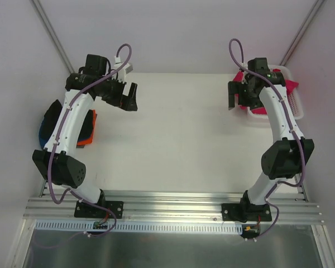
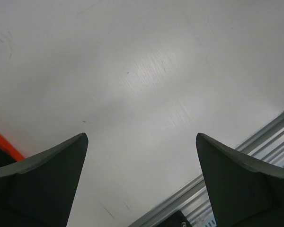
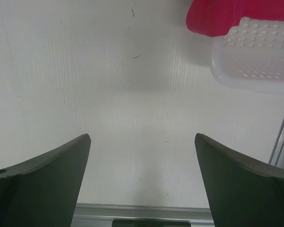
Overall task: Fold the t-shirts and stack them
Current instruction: Grab crumpled tshirt from bin with the right arm
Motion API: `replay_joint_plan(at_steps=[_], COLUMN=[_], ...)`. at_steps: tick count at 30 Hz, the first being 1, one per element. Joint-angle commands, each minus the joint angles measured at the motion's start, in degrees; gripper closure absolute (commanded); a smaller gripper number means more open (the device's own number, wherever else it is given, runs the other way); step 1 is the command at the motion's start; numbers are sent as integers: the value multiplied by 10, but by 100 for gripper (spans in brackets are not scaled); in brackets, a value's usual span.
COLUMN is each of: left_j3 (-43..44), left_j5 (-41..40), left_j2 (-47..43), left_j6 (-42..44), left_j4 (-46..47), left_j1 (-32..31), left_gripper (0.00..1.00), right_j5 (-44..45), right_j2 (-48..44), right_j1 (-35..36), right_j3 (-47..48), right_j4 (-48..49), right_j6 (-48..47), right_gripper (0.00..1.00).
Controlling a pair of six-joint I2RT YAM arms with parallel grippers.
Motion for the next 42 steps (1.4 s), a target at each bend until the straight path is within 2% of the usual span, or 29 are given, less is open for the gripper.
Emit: replay_joint_plan(at_steps=[1,5,9,11,12,14,18,23,28,32,36,42], left_j3=[-15,12,139,225,248,296,344,356,342,325,302,287], left_j5=[-70,-126,-139,-161,-159,-167,-190,-199,-194,-200,-219,-262], left_j2=[-2,29,79,118,129,160,210,239,242,238,231,231], left_j6=[71,77,65,34,33,29,27,61,69,86,99,114], left_j4=[-14,-17,-14,-4,0,15,27,31,35,35,35,35], left_j1=[-21,-35,-35,-35,-35,-35,-35,-42,-42,-44,-50,-92], left_gripper=[1,1,1,1,1,1,1,1,1,1,1,1], right_j5=[22,67,147,151,133,75,108,138,169,190,181,171], right_j2=[18,29,72,71,67,65,65,126,236,265,293,319], right_j1=[0,3,-1,-18,-26,-39,-45,-80,-121,-148,-168,-180], right_j3=[-2,12,112,116,111,101,38,44,133,133,148,132], right_j4=[7,38,52,120,172,209,361,397,390,436,434,419], right_j6=[27,8,-64,-91,-96,-113,-145,-130,-122,-150,-147,-138], right_gripper=[3,3,3,3,3,2,2,1,4,4,5,14])
